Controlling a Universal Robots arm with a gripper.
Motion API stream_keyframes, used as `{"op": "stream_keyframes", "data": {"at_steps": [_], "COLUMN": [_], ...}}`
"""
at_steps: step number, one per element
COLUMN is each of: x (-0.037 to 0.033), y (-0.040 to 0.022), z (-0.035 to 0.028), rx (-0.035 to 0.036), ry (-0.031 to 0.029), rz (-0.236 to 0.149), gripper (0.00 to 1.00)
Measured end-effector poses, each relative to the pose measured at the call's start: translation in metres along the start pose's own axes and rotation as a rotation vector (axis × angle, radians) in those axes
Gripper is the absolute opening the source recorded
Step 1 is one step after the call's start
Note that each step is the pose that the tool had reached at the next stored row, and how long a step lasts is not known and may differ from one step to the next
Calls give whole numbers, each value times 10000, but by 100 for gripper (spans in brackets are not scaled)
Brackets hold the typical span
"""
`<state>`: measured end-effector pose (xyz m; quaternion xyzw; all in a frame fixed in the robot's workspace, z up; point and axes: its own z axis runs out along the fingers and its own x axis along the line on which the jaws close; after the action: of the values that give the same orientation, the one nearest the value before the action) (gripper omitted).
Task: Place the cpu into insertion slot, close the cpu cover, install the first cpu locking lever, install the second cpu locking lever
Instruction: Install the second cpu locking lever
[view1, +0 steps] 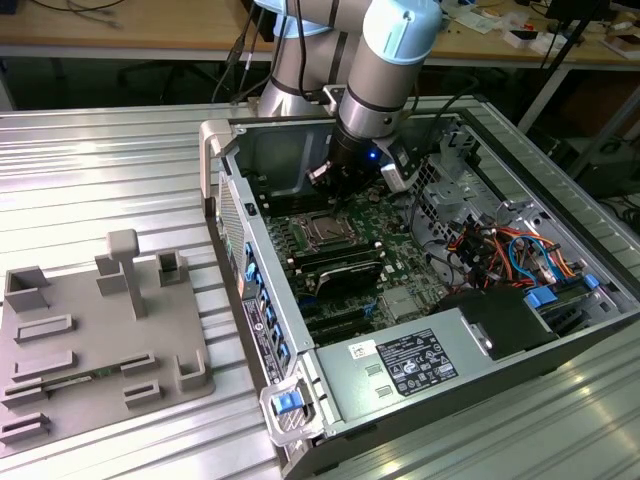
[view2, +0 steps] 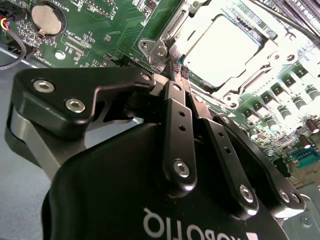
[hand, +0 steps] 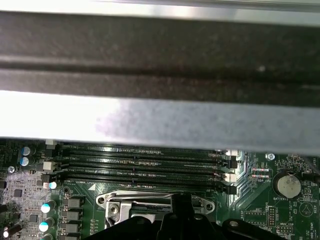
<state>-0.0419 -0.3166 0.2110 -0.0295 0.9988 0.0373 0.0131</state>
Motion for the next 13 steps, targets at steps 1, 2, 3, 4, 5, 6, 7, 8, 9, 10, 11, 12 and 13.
{"op": "stream_keyframes", "data": {"at_steps": [1,2,3,4,5,6,7,8,9,10,11,12,13], "x": [0,0,0,0,-3,-7,-26,-33,-37,-43,-49,-63,-81], "y": [0,0,0,0,-1,-2,-3,-3,-3,-4,-4,-5,-6], "z": [0,0,0,0,0,0,0,1,1,1,1,1,2], "rx": [0,0,0,0,0,0,0,-2,-2,-2,-4,-5,-6], "ry": [0,1,0,0,0,1,2,0,0,0,0,0,1], "rz": [-1,0,0,0,-2,-3,-1,0,0,0,0,0,0], "gripper": [11,11,11,11,11,11,11,11,11,11,11,11,11]}}
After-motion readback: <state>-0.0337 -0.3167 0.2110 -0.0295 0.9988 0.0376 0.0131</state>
